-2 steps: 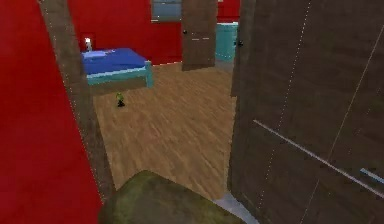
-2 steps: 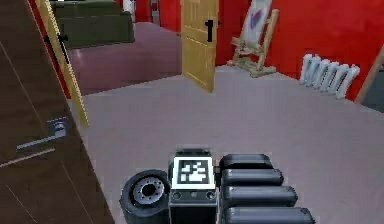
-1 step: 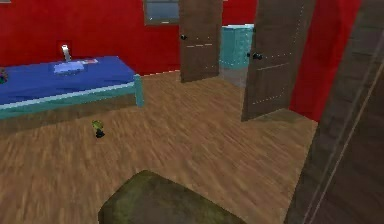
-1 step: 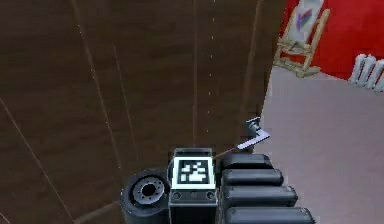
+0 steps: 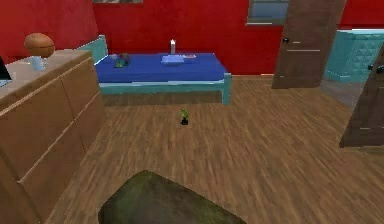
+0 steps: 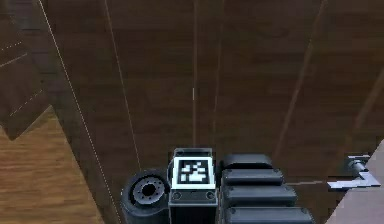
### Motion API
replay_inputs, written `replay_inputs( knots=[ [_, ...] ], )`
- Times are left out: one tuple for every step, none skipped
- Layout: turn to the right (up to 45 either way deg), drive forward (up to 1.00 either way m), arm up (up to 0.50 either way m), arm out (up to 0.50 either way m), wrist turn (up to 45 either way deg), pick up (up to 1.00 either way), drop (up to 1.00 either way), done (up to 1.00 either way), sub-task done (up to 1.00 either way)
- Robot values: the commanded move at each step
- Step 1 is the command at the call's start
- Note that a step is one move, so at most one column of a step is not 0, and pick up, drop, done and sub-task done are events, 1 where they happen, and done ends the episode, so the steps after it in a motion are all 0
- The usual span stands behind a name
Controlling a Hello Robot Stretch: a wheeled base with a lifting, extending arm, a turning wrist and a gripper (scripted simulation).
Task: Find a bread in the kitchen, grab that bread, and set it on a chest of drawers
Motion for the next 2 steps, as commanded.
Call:
replay_inputs(
  knots=[
    [0.0, 0.3, 0.0, 0.0, 0.0, 0.0, 0.0, 0.0, 0.0],
    [24.0, 0.0, 0.0, 0.0, 0.0, 0.0, 0.0, 0.0, 0.0]
  ],
)
